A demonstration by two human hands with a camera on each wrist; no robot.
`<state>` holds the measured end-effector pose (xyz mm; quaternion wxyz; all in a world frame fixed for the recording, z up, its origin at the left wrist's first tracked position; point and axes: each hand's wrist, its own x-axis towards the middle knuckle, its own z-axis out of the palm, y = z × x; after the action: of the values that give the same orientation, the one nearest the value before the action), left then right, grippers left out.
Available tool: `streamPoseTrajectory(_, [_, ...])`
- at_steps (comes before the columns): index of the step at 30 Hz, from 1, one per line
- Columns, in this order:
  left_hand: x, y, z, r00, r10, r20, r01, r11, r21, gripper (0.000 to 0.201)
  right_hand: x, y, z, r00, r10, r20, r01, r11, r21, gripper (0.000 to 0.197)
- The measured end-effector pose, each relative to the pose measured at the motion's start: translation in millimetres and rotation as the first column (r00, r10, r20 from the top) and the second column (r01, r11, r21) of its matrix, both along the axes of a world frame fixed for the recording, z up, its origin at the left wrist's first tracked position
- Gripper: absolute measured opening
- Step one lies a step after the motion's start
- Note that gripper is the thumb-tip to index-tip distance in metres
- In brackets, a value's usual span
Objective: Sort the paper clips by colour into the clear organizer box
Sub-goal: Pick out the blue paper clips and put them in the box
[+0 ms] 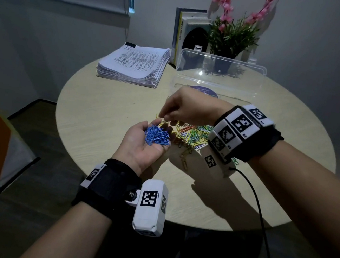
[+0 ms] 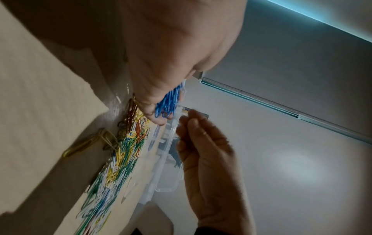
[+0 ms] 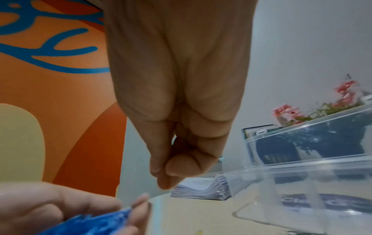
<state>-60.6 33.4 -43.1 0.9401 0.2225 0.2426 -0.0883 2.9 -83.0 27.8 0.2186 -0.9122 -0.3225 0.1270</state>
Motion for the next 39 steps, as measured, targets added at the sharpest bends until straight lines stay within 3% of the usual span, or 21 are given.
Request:
streamPoseTrajectory(3, [-2, 0, 2, 1.000, 0.007, 0.003, -0.007, 1.000, 0.014, 0.037, 6, -18, -3, 0.992, -0.106, 0.071, 0.111, 0.992, -0.063, 0.019])
streamPoseTrajectory(7, [-1, 4, 1, 0.999, 0.033, -0.001, -0.033, 0.999, 0.004, 0.037, 10, -36, -18, 0.985, -0.132, 0.109, 0.156, 0.953, -0.259, 0.021])
streamPoseTrajectory(12, [1, 2, 0, 0.999, 0.036, -0.003, -0.036, 0.999, -0.017, 0.036, 17, -34, -42, 0.970, -0.168, 0.178, 0.216, 0.928, -0.302, 0.022])
streamPoseTrajectory(19, [4, 0, 0, 0.999, 0.039, 0.002, -0.039, 0.999, -0.023, 0.037, 29, -38, -42, 0.982, -0.156, 0.105, 0.187, 0.859, -0.477, 0.026])
streamPoseTrajectory(24, [4, -2, 0, 0.999, 0.034, -0.001, -0.034, 0.999, -0.026, 0.037, 25, -32, -42, 0.975, -0.159, 0.152, 0.212, 0.866, -0.453, 0.028])
streamPoseTrajectory(29, [3, 0, -2, 0.999, 0.040, -0.001, -0.040, 0.999, -0.029, 0.036, 28, -29, -49, 0.975, -0.199, 0.103, 0.224, 0.842, -0.491, 0.027])
streamPoseTrajectory(35, [3, 3, -2, 0.999, 0.049, -0.001, -0.049, 0.998, -0.026, 0.038, 24, -37, -43, 0.967, -0.255, 0.027, 0.251, 0.920, -0.300, 0.009])
streamPoseTrajectory(39, [3, 3, -3, 0.999, 0.049, -0.007, -0.049, 0.998, -0.030, 0.037, 24, -38, -40, 0.967, -0.250, 0.048, 0.253, 0.922, -0.293, 0.016])
